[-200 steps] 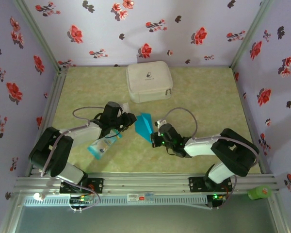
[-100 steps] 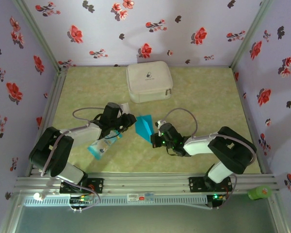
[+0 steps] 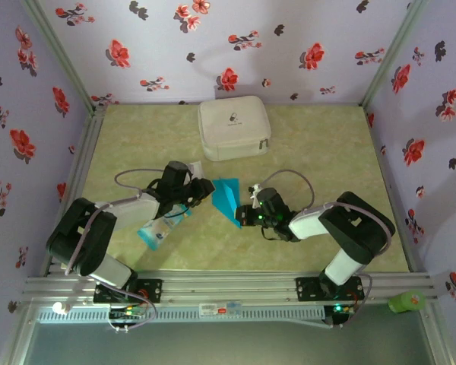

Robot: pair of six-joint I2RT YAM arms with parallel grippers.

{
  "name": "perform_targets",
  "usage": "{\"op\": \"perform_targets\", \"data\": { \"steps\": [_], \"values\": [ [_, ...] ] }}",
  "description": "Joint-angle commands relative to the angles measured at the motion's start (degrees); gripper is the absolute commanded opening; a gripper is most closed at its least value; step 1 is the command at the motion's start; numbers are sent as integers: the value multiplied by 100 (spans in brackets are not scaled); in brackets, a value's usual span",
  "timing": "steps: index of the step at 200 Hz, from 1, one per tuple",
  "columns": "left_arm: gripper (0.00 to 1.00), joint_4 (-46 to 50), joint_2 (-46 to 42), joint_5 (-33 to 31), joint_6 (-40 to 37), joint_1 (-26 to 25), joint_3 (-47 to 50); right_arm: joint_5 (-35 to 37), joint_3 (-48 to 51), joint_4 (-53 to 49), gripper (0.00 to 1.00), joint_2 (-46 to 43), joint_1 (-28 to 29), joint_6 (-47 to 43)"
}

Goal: Fold a paper plane with a square sheet of paper (pick it up from the middle)
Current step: Fourth fold the wing at the center of the table.

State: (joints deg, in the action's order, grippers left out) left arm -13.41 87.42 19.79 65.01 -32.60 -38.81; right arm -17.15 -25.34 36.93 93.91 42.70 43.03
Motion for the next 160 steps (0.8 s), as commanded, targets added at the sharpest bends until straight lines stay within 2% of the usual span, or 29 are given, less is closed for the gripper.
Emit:
{"op": "perform_targets", "data": {
  "steps": [1, 84, 160],
  "values": [
    [29, -217, 167, 219, -24, 26, -21, -603, 62, 573, 0, 185, -84, 400],
    [23, -207, 979, 688, -326, -267, -631, -857, 335, 848, 0, 113, -373, 693],
    [19, -109, 1423, 557, -311, -398, -717, -904, 517, 1134, 0, 184, -499, 888]
  ]
}}
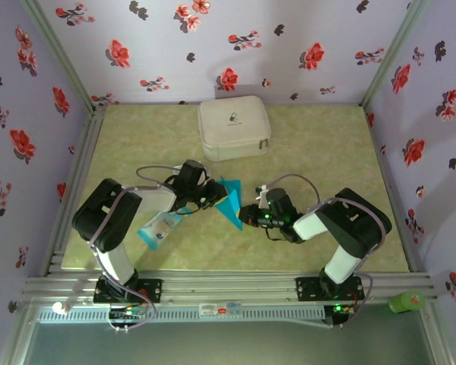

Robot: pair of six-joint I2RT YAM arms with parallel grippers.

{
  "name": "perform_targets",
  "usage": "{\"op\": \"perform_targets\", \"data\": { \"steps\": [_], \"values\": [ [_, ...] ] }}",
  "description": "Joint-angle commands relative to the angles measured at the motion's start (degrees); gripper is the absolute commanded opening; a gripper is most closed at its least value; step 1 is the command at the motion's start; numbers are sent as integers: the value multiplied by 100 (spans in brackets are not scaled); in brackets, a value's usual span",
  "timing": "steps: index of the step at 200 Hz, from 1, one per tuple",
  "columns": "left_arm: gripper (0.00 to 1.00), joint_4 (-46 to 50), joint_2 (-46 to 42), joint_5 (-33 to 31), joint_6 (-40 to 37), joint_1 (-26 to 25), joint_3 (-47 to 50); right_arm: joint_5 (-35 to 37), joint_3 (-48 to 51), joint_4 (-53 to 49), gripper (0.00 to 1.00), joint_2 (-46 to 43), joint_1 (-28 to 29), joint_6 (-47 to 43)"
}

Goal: Fold a paper plane with a square sheet of paper (pick it up from the middle)
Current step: Fourth fold the wing at the center of the table.

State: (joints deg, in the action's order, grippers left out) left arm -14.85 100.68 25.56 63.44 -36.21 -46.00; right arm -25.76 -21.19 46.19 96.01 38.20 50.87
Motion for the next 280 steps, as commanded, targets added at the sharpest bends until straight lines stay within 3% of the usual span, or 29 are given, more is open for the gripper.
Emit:
{"op": "perform_targets", "data": {
  "steps": [1, 178, 280],
  "values": [
    [18, 35, 90, -22, -155, -37, 3, -43, 104, 211, 0, -23, -49, 105],
    [10, -23, -236, -1040, 568, -336, 801, -171, 27, -172, 0, -56, -58, 72],
    [11, -133, -348, -1051, 545, -370, 874, -208, -69, -275, 0, 173, -58, 98]
  ]
}}
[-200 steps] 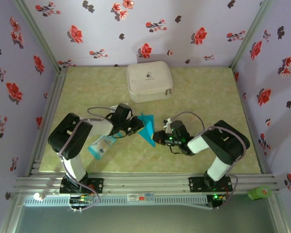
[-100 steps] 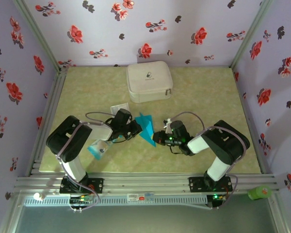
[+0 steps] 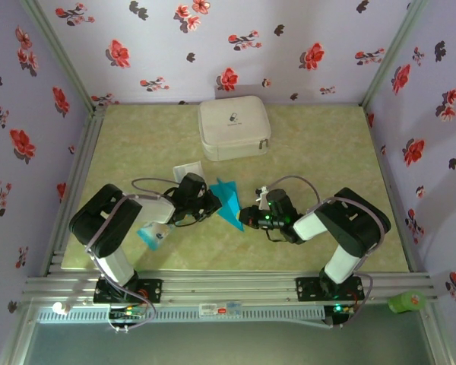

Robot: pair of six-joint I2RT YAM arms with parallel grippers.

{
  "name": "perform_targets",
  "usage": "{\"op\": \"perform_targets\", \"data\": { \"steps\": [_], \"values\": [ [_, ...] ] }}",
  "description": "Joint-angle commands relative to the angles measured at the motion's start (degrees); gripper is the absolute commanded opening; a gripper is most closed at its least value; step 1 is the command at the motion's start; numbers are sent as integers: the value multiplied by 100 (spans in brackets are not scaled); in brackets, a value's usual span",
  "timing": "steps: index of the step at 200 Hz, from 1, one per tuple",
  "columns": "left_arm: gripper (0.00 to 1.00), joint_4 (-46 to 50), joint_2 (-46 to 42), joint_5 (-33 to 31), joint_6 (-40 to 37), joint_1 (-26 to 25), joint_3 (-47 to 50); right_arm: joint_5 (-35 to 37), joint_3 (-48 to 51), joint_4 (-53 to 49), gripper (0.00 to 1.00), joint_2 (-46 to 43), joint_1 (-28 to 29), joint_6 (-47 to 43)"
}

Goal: Fold a paper plane with a square sheet of paper (pick it up from the middle)
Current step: Fourth fold the wing at the center of the table.

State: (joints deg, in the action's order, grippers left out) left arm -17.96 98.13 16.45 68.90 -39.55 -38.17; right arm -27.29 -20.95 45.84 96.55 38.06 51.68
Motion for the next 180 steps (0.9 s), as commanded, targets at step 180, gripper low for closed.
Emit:
{"op": "perform_targets", "data": {
  "steps": [180],
  "values": [
    [8, -76, -168, 561, -905, 8, -583, -295, -244, -253, 0, 418, -124, 218]
  ]
}}
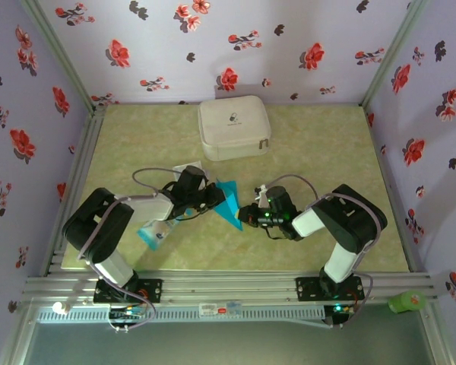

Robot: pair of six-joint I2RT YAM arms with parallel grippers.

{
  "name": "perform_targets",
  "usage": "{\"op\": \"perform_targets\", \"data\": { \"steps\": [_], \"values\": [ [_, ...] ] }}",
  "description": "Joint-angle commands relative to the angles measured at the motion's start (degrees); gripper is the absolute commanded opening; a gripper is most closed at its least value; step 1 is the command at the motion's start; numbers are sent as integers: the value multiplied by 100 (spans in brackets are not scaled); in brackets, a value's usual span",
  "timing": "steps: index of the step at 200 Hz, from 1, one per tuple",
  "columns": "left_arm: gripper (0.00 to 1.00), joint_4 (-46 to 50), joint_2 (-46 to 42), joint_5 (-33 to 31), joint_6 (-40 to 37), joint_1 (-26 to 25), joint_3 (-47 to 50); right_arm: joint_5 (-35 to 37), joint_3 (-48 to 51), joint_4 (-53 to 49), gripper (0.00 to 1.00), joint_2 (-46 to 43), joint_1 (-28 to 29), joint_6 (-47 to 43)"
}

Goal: Fold a paper plane with a square sheet of paper (pick it up from the middle)
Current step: Fourth fold the wing at the center of the table.

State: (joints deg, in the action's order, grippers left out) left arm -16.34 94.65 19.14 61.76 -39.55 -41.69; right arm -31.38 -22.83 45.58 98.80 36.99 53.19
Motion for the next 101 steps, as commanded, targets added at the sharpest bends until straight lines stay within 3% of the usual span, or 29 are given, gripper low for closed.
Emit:
{"op": "perform_targets", "data": {
  "steps": [1, 101],
  "values": [
    [8, -234, 200, 297, -186, 13, -233, 114, -56, -226, 0, 193, -17, 68],
    [10, -423, 815, 593, -184, 56, -528, 206, 165, 54, 0, 201, -43, 192]
  ]
}}
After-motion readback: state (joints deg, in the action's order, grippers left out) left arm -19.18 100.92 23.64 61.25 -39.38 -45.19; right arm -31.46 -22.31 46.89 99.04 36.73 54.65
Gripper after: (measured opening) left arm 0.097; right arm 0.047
